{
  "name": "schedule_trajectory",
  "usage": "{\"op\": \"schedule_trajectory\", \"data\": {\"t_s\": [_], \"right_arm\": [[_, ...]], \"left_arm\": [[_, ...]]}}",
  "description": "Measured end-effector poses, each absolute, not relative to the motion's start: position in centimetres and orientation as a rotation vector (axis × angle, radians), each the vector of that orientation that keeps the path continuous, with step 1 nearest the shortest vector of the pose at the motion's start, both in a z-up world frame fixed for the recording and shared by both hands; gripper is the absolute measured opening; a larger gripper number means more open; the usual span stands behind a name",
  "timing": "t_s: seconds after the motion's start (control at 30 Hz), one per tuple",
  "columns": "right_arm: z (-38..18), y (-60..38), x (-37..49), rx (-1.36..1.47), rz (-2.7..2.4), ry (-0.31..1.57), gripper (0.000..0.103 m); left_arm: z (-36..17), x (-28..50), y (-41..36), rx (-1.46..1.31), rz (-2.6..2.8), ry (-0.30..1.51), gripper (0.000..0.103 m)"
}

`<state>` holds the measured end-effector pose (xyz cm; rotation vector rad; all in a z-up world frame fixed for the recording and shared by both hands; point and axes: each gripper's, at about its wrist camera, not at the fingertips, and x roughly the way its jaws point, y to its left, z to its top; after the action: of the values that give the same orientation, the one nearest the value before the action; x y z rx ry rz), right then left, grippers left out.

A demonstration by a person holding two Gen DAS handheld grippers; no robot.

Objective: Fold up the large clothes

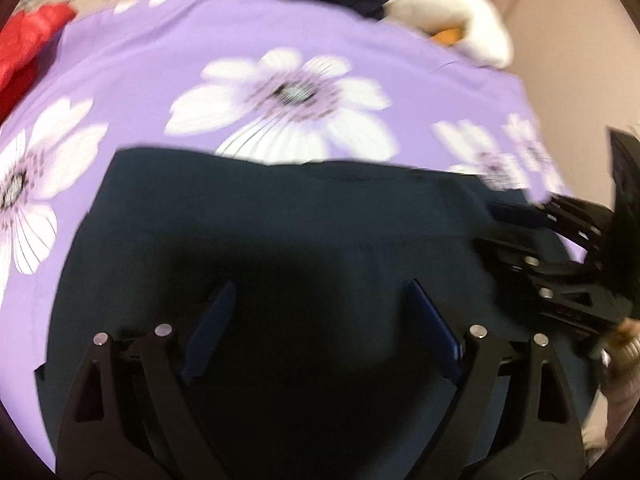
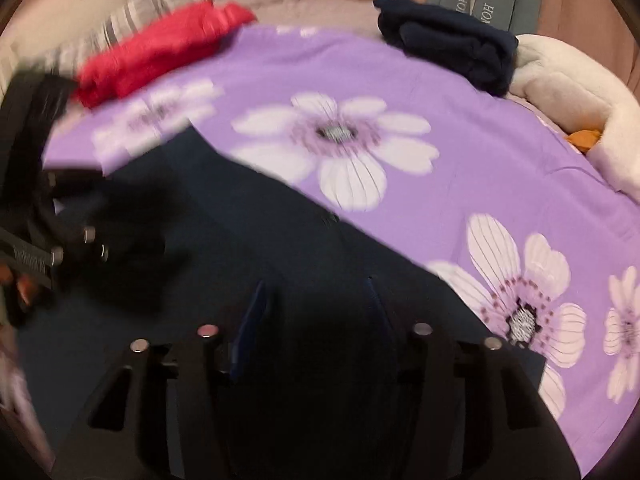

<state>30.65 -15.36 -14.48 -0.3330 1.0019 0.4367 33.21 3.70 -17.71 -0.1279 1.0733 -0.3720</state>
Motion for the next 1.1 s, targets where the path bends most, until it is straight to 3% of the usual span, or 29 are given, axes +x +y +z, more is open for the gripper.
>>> {"op": "schedule_trajectory", "data": {"t_s": [0.1, 0.37, 0.67, 0.93, 1.1], "right_arm": [[-15.6, -18.0, 31.4, -0.191, 0.414, 1.038, 0.042], [-13.6, -26.5, 29.1, 0.047, 0.156, 1.078, 0.043], [-8.1, -25.2, 17.7, 0.009, 0.268, 0.937, 0.044], [-11.6, -20.8, 11.7, -0.052, 0.326, 0.985, 0.044], [-13.1, -21.8, 9.0, -0.099, 0.272, 0.975, 0.044]], "left_arm": [[-18.0, 33.7, 5.7, -0.219, -0.382, 1.060, 0.078], [-15.7, 29.6, 12.2, -0.210, -0.244, 1.036, 0.079], [-12.1, 18.6, 15.1, -0.204, -0.231, 0.911, 0.080], [-15.7, 14.0, 10.6, -0.071, -0.234, 0.938, 0.080], [-17.3, 12.0, 12.2, -0.105, -0.215, 0.934, 0.080]]}}
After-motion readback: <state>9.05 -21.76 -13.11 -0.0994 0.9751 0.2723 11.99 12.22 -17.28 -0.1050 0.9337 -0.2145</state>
